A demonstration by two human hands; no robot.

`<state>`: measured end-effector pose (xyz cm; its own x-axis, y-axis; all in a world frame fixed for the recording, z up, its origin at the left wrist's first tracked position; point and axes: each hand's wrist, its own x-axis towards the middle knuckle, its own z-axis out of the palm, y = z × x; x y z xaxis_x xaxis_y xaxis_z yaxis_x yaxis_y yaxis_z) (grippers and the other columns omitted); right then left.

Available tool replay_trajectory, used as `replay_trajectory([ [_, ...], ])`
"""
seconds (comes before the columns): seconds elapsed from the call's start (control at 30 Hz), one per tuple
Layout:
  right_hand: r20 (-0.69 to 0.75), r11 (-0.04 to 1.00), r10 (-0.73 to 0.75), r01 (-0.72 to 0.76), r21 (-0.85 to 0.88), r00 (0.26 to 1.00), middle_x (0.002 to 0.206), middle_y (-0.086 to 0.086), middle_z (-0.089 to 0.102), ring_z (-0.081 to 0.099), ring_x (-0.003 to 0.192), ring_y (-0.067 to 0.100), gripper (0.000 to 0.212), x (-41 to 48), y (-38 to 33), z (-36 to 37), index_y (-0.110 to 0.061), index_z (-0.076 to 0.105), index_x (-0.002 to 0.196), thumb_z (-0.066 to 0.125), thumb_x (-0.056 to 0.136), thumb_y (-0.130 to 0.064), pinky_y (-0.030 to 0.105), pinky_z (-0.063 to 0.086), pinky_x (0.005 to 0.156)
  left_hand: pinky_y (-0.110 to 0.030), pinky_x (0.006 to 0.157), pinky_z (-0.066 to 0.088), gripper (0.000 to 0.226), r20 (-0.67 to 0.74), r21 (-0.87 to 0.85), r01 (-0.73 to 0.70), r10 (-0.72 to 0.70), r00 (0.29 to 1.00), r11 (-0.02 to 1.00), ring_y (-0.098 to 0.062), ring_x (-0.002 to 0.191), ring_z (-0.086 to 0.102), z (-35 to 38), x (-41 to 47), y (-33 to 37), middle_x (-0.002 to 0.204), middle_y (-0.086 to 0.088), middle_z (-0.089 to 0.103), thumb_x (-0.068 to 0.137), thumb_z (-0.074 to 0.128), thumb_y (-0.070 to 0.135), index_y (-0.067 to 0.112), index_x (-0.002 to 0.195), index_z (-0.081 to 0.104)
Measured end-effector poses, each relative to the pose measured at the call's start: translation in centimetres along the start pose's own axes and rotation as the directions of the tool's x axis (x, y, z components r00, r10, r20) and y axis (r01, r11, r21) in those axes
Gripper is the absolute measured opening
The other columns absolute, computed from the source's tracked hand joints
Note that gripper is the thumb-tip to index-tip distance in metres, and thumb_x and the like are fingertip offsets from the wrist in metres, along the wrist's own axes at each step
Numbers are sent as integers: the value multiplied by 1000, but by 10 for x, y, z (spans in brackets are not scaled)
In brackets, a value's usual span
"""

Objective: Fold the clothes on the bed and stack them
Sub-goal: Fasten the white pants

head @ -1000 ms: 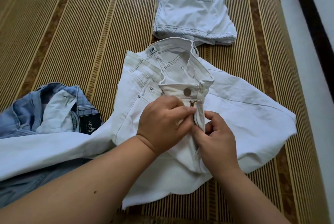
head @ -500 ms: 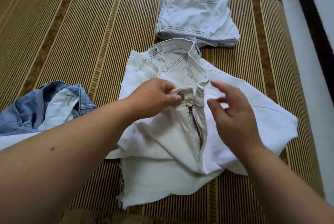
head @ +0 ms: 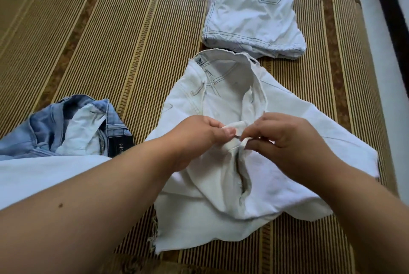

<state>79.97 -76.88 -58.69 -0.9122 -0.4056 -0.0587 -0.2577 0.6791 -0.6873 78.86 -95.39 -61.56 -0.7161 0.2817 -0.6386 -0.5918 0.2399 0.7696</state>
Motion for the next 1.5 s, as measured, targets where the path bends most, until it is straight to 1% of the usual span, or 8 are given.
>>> replay_trajectory([
  [0.37, -233, 980, 185, -161, 118, 955, 71, -19, 67, 60, 70, 0, 11, -4, -2, 26, -31, 75, 78, 68, 73, -36, 10, 44, 64, -21, 54, 32, 13, 10, -2, -36, 36, 999, 999, -11, 56, 39, 6, 6, 0, 63, -6, 45, 87, 62, 9, 9, 74, 64],
  [0.57, -235, 973, 229, -217, 77, 945, 63, -20, 66, 62, 68, -3, 9, -3, 0, 21, -30, 73, 68, 69, 74, -25, 10, 44, 60, -32, 66, 35, 32, 53, 90, -187, 183, 982, 978, -14, 65, 43, 7, 2, 0, 68, -4, 48, 86, 59, 39, 11, 71, 59],
  [0.67, -192, 965, 261, -257, 46, 946, 65, -24, 66, 62, 72, -4, 7, 0, 4, 17, -29, 74, 69, 72, 75, -25, 16, 46, 64, -29, 64, 44, 47, 43, 243, -238, 235, 971, 940, -10, 65, 55, 13, -1, -2, 68, 4, 61, 65, 63, 61, 15, 78, 66],
  [0.8, -107, 963, 267, -261, 71, 958, 68, -37, 63, 61, 72, -10, 12, 1, 8, 10, -40, 70, 72, 68, 73, -28, 9, 46, 64, -29, 55, 35, 37, -14, 459, -321, 368, 930, 829, -5, 55, 45, 18, 3, -8, 56, 8, 50, 76, 52, 52, 16, 69, 58],
  [0.93, -36, 962, 242, -235, 136, 970, 75, -28, 68, 63, 70, -5, 21, -1, 9, 7, -45, 70, 74, 73, 77, -24, 9, 46, 63, -37, 56, 36, 34, -39, 543, -392, 489, 871, 743, -9, 56, 43, 20, 6, -11, 54, 6, 43, 82, 45, 40, 12, 64, 52],
  [1.13, -80, 945, 200, -170, 280, 977, 81, -18, 71, 65, 80, -3, 43, -3, 6, 2, -47, 63, 95, 78, 75, -12, 6, 46, 72, -35, 74, 47, 20, 38, -128, -265, 271, 962, 956, -17, 76, 56, 17, 2, -14, 79, -6, 62, 91, 56, 24, 7, 86, 66],
  [1.3, -100, 939, 170, -130, 317, 980, 84, -23, 71, 66, 82, -7, 45, -8, 2, -1, -40, 64, 104, 75, 77, -5, 4, 45, 74, -31, 84, 41, 21, 156, -210, -222, 257, 954, 952, -20, 88, 53, 10, 0, -16, 90, -11, 60, 91, 56, 20, 4, 101, 65],
  [1.5, -46, 899, 163, -129, 419, 986, 81, -15, 71, 66, 66, 4, 41, -1, 2, -3, -35, 65, 102, 70, 81, 0, 11, 49, 66, -37, 76, 37, 17, -14, -350, -214, 224, 975, 912, -21, 71, 47, 19, -1, -23, 70, -3, 59, 80, 61, 29, 19, 80, 75],
])
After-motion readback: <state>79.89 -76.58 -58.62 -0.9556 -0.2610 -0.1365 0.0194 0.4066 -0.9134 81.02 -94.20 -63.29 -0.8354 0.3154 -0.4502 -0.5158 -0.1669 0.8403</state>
